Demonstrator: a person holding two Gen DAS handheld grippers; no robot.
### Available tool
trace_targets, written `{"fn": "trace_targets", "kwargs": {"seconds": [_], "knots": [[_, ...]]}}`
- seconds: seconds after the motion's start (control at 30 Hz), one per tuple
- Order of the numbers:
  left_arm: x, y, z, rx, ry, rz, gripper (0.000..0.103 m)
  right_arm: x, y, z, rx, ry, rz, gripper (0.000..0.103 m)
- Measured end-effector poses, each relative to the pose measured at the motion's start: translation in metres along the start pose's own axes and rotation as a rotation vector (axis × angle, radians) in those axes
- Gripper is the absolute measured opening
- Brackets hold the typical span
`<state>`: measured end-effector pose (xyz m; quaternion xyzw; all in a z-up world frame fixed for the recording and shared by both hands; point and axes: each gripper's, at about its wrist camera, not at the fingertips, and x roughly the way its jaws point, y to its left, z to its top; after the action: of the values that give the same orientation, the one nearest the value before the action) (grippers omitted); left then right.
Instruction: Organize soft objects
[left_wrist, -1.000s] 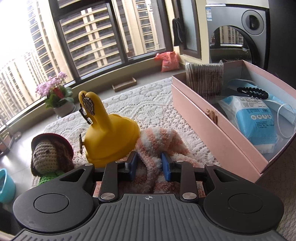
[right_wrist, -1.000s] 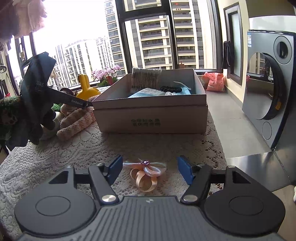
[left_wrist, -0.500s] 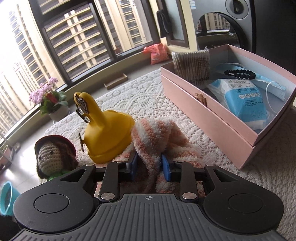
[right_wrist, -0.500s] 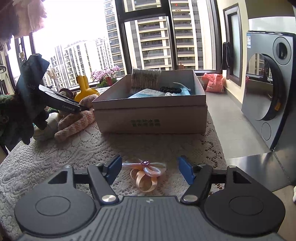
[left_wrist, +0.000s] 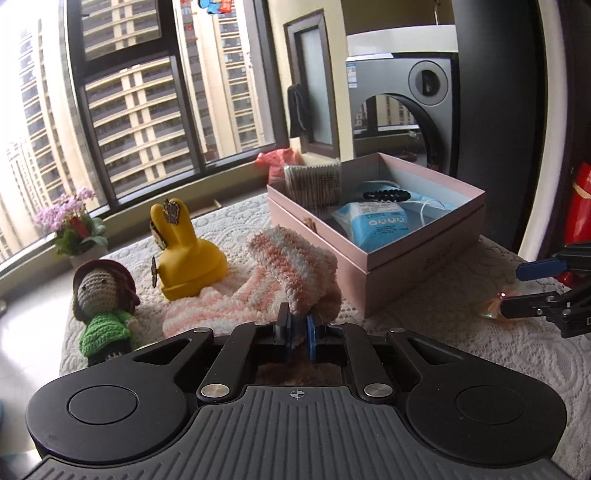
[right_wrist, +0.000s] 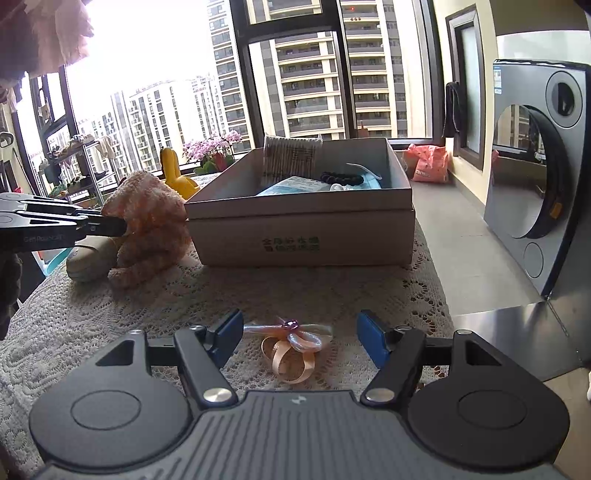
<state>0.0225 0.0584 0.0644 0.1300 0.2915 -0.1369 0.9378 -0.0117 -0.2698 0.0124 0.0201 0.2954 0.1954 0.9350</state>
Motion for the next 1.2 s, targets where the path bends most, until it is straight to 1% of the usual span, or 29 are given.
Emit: {"fn": "trace_targets", "kwargs": {"seconds": [0.1,0.2,0.23,0.27,0.43,0.53,0.63,0.67,0.73,0.8,0.83,0.87,0.9,0.93,1.03,1.07,1.13,1.2], "knots": [[-0.039,-0.006,-0.015,-0.059,-0.053,-0.040,0.009,-0.005,0.008,0.002,-0.038,-0.003,0.003,0.069],[-0.072,-0.009,-0.033,-0.140,-0.101,-0.081,0.009,-0.017,0.019,0.008,-0.059,-0.010,0.036,0.069],[-0.086,-0.013,-0.039,-0.182,-0.115,-0.122,0.009,-0.022,0.024,0.011,-0.071,-0.019,0.045,0.069],[-0.096,-0.017,-0.045,-0.199,-0.120,-0.157,0.009,-0.027,0.028,0.012,-0.084,-0.027,0.052,0.069],[-0.141,-0.046,-0.062,-0.177,-0.152,-0.254,0.009,-0.055,0.054,0.022,-0.168,-0.080,0.080,0.069],[-0.159,-0.056,-0.064,-0.192,-0.176,-0.336,0.009,-0.068,0.062,0.026,-0.194,-0.108,0.087,0.071],[-0.169,-0.060,-0.064,-0.204,-0.215,-0.378,0.009,-0.076,0.066,0.031,-0.196,-0.120,0.091,0.072],[-0.169,-0.058,-0.063,-0.210,-0.225,-0.366,0.010,-0.077,0.066,0.032,-0.190,-0.117,0.099,0.072],[-0.165,-0.053,-0.061,-0.230,-0.230,-0.313,0.010,-0.077,0.065,0.036,-0.169,-0.107,0.127,0.072],[-0.153,-0.040,-0.061,-0.273,-0.212,-0.215,0.010,-0.075,0.068,0.038,-0.158,-0.092,0.163,0.072],[-0.144,-0.031,-0.062,-0.308,-0.194,-0.151,0.010,-0.072,0.070,0.040,-0.157,-0.082,0.184,0.073],[-0.135,-0.022,-0.063,-0.342,-0.175,-0.108,0.010,-0.069,0.073,0.040,-0.157,-0.069,0.210,0.073],[-0.125,-0.013,-0.064,-0.374,-0.154,-0.084,0.010,-0.066,0.076,0.041,-0.158,-0.056,0.232,0.073],[-0.113,-0.004,-0.065,-0.406,-0.130,-0.076,0.011,-0.060,0.080,0.041,-0.159,-0.034,0.264,0.074],[-0.083,0.003,-0.067,-0.426,-0.056,-0.104,0.012,-0.040,0.097,0.037,-0.180,0.030,0.316,0.074],[-0.073,0.003,-0.070,-0.422,-0.021,-0.099,0.013,-0.033,0.103,0.035,-0.195,0.049,0.326,0.074],[-0.060,0.004,-0.076,-0.406,0.023,-0.075,0.017,-0.018,0.117,0.029,-0.233,0.097,0.335,0.074],[-0.052,0.009,-0.083,-0.415,0.050,-0.056,0.021,-0.003,0.129,0.024,-0.279,0.140,0.352,0.074]]}}
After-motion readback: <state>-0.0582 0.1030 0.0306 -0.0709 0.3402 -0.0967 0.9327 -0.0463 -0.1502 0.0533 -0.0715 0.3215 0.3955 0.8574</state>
